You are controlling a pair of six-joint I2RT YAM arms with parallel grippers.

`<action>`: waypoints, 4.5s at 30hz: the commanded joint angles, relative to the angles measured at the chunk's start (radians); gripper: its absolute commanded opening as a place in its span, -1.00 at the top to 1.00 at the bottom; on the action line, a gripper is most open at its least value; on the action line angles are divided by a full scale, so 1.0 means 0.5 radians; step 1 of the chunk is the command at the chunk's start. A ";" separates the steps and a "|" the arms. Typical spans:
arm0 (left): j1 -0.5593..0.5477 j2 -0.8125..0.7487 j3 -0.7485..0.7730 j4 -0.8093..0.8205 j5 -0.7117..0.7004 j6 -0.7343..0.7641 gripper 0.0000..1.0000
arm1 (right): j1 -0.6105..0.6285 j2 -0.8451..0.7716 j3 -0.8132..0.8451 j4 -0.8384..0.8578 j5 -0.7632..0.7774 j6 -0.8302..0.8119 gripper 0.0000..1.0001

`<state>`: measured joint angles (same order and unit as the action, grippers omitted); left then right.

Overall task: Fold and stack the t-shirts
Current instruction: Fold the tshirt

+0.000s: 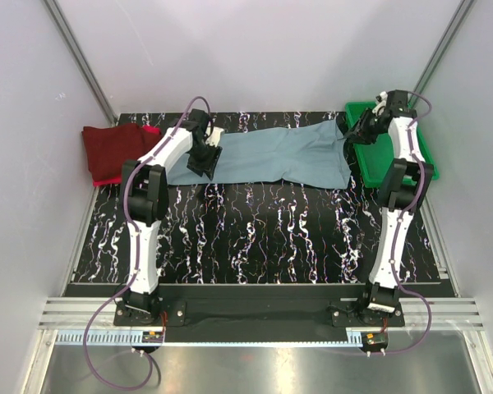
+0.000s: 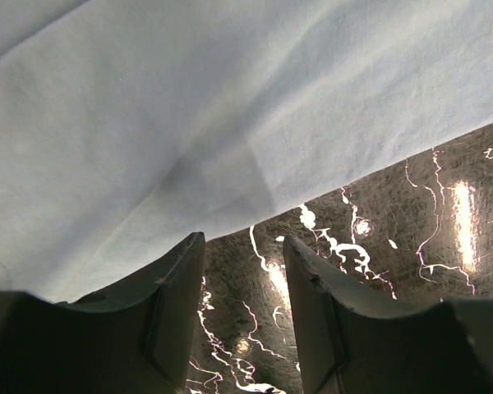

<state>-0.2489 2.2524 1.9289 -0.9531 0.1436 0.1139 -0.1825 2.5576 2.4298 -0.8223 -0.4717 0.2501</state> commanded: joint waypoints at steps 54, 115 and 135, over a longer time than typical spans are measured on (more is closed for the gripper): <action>-0.070 -0.161 -0.029 0.016 -0.048 0.045 0.03 | 0.156 0.327 0.344 0.040 -0.045 0.163 0.15; -0.116 -0.136 -0.041 0.016 -0.106 0.070 0.02 | 0.215 0.554 0.887 0.417 0.336 -0.083 0.80; 0.037 0.115 0.437 0.056 -0.195 0.116 -0.07 | 0.218 -0.111 0.344 0.249 -0.016 0.159 -0.46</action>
<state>-0.2657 2.2654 2.1002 -0.9409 0.0483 0.1757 -0.0731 2.6472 2.6663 -0.6895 -0.3241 0.2173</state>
